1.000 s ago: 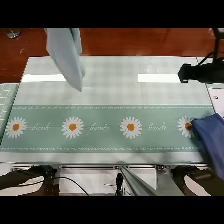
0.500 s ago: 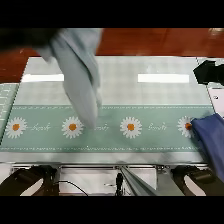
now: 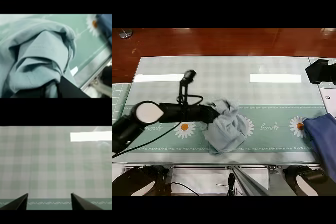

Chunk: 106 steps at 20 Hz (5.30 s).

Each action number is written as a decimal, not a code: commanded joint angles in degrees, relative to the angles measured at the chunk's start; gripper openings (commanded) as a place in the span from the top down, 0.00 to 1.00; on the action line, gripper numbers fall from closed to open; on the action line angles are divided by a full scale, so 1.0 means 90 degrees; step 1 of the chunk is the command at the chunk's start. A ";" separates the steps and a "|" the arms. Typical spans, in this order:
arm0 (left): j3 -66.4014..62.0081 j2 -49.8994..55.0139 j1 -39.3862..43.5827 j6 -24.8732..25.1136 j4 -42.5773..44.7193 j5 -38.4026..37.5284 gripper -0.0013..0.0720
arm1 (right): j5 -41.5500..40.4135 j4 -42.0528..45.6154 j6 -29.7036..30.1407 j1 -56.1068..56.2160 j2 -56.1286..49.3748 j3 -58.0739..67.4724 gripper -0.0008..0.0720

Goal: Fold the shirts.

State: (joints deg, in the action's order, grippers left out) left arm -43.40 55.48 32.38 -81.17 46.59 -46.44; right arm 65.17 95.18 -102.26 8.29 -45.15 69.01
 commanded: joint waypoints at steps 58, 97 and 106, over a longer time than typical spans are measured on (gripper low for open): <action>-0.1345 -0.0243 -0.2846 0.2057 -0.2276 0.0299 0.93 | 0.0554 -0.5627 0.2259 -0.0612 -0.3755 0.3653 0.96; -0.2807 0.2412 -0.1540 -0.1219 0.2025 -0.0522 0.03 | -0.0653 -0.6834 0.2628 -0.0879 -0.5153 0.1202 0.12; -0.1166 0.1511 -0.4065 -0.0461 0.1795 -0.3053 0.03 | 0.1732 -0.3776 0.2261 -0.2584 -0.4034 0.0624 0.12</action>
State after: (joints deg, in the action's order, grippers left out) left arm -64.23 72.12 0.12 -87.44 67.20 -69.69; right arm 76.31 46.72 -80.01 -11.20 -86.72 80.99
